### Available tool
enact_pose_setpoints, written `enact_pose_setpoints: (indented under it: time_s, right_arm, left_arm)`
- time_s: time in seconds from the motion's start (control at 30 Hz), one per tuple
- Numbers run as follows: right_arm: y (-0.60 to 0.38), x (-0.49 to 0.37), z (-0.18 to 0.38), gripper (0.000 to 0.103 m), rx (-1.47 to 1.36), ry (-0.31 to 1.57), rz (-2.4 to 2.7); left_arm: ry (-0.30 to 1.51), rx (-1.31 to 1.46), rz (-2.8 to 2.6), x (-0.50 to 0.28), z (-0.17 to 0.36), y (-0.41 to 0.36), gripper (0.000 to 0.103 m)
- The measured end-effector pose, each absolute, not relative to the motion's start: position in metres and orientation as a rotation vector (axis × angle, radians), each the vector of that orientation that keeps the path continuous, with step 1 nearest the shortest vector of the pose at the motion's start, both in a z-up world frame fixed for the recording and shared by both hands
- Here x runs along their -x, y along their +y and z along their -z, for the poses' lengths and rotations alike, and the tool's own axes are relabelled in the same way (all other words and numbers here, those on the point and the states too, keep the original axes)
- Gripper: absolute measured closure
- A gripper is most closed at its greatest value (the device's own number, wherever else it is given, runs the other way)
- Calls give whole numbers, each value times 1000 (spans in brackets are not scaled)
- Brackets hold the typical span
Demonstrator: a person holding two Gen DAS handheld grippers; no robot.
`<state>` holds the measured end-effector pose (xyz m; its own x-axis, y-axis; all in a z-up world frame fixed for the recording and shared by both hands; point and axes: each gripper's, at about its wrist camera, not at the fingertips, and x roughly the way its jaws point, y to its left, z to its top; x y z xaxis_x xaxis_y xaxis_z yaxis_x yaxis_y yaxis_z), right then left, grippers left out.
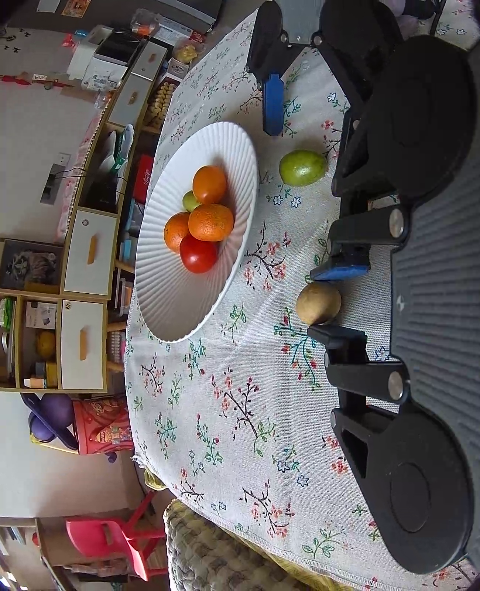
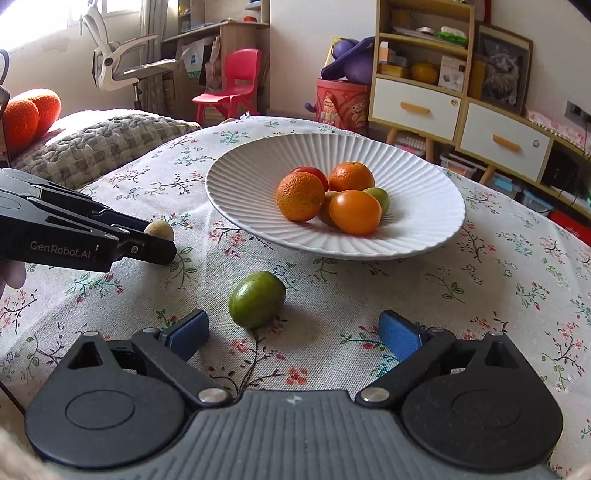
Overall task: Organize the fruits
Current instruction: 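Grasp the small brown fruit with the left gripper while the right gripper grasps the green lime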
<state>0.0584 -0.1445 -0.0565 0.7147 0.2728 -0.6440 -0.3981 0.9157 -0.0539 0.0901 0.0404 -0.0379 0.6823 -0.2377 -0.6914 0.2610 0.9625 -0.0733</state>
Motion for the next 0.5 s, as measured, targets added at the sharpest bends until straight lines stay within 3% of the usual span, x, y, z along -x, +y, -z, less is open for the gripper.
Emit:
enact_pose_setpoints:
  time_s: [0.5]
  right_arm:
    - [-131,-54,52,57,193,677,-453]
  left_arm:
    - [775,-26,277,-89,38,47,94]
